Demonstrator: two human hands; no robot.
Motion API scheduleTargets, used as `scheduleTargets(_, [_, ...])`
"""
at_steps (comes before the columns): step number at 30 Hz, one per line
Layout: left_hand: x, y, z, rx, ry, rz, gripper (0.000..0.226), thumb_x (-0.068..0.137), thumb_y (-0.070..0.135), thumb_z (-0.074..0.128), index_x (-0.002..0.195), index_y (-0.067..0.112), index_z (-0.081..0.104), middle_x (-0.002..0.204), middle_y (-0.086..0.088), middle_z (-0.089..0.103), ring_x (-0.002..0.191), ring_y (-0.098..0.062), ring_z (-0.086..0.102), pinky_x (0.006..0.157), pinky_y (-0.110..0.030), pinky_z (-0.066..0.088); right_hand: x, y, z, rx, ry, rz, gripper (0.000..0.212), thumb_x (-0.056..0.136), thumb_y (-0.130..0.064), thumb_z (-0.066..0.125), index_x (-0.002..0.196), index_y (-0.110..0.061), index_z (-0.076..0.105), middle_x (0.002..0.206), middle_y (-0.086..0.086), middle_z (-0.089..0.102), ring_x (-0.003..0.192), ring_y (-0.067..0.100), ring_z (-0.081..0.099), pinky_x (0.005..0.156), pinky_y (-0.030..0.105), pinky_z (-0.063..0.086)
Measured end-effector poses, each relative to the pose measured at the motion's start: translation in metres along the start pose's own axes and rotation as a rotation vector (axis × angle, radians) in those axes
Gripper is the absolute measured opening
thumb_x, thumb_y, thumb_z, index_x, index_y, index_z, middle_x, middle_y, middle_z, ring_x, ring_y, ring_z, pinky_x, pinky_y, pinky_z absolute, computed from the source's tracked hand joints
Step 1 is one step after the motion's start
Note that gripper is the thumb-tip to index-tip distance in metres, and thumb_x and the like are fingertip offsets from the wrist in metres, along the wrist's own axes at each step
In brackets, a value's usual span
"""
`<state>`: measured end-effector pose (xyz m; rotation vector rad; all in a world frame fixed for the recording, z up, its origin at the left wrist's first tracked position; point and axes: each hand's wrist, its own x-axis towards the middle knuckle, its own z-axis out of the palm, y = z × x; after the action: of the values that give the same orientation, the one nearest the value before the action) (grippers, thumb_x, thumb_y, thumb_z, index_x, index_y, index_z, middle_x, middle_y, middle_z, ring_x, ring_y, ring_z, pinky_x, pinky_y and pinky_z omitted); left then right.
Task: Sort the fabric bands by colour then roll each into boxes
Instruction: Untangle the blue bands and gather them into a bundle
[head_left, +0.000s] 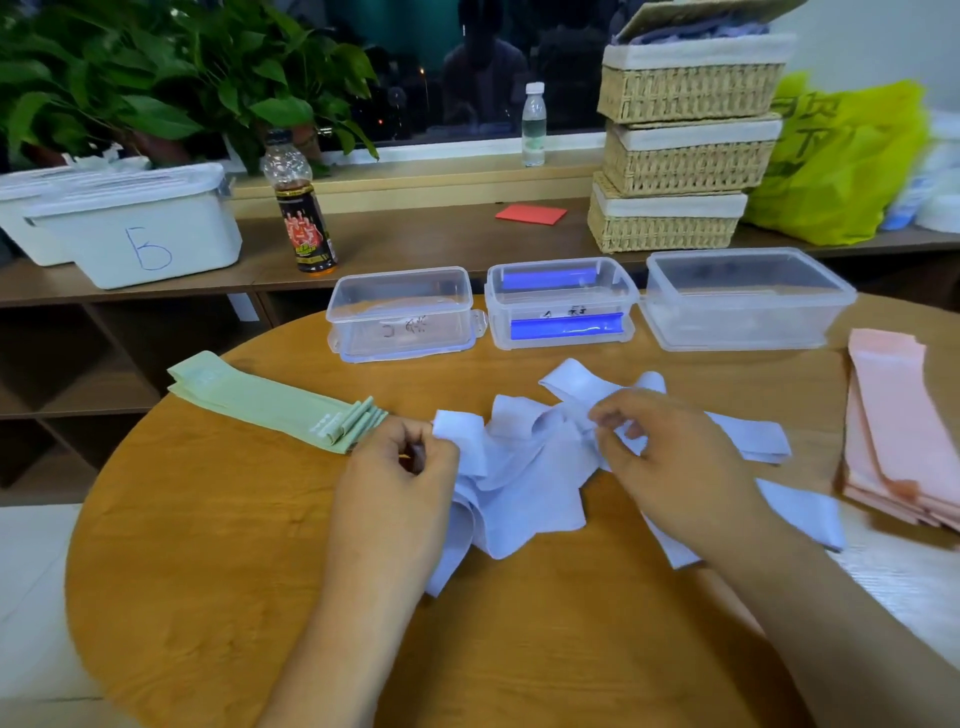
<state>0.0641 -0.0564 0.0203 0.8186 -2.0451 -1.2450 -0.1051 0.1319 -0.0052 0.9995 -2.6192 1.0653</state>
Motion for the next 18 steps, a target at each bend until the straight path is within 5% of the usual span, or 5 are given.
scheduleTargets(4, [-0.002,0.001,0.007,0.068,0.016,0.023,0.009,0.094,0.023,0.064,0.086,0.024,0.067,0.067,0.008,0.062,0.056,-0.008,0.051,0.046,-0.017,0.037,-0.002,0.027,-0.007,-0.119,-0.034,0.068,0.018,0.096,-0.025,0.067,0.112,-0.035,0.071,0.101,-0.019,0.066,0.084,0.003,0.059,0.069,0.023,0.044])
scheduleTargets(8, [-0.004,0.002,0.010,0.108,0.045,0.070,0.016,0.098,0.017,0.060,0.101,0.033,0.061,0.078,0.008,0.064,0.066,-0.008,0.059,0.049,-0.016,0.040,-0.011,0.032,-0.033,-0.064,-0.059,0.135,0.013,0.092,-0.034,0.070,0.098,-0.044,0.064,0.095,-0.020,0.065,0.083,-0.001,0.061,0.075,0.032,0.052])
scheduleTargets(11, [-0.007,0.004,0.011,0.077,0.028,0.103,0.028,0.099,0.011,0.056,0.112,0.037,0.054,0.080,0.009,0.061,0.062,-0.017,0.057,0.048,-0.023,0.040,-0.019,0.036,-0.058,-0.015,-0.355,0.056,0.022,0.087,-0.025,0.071,0.100,-0.042,0.064,0.098,-0.017,0.064,0.088,0.007,0.064,0.082,0.037,0.056])
scheduleTargets(14, [-0.010,0.005,0.012,0.108,0.021,0.155,0.027,0.100,0.008,0.052,0.105,0.034,0.054,0.078,0.008,0.053,0.060,-0.016,0.051,0.050,-0.021,0.039,-0.027,0.036,-0.079,-0.004,-0.693,-0.035,0.033,0.083,-0.023,0.073,0.107,-0.046,0.067,0.110,-0.023,0.066,0.110,0.004,0.062,0.092,0.020,0.048])
scheduleTargets(18, [-0.013,0.004,0.020,0.138,-0.045,0.161,0.029,0.100,0.004,0.051,0.090,0.030,0.062,0.087,0.002,0.057,0.064,-0.009,0.050,0.055,-0.016,0.037,-0.030,0.043,-0.077,-0.120,-0.627,-0.125,0.032,0.083,-0.026,0.072,0.103,-0.050,0.068,0.112,-0.027,0.066,0.109,-0.001,0.061,0.089,0.022,0.050])
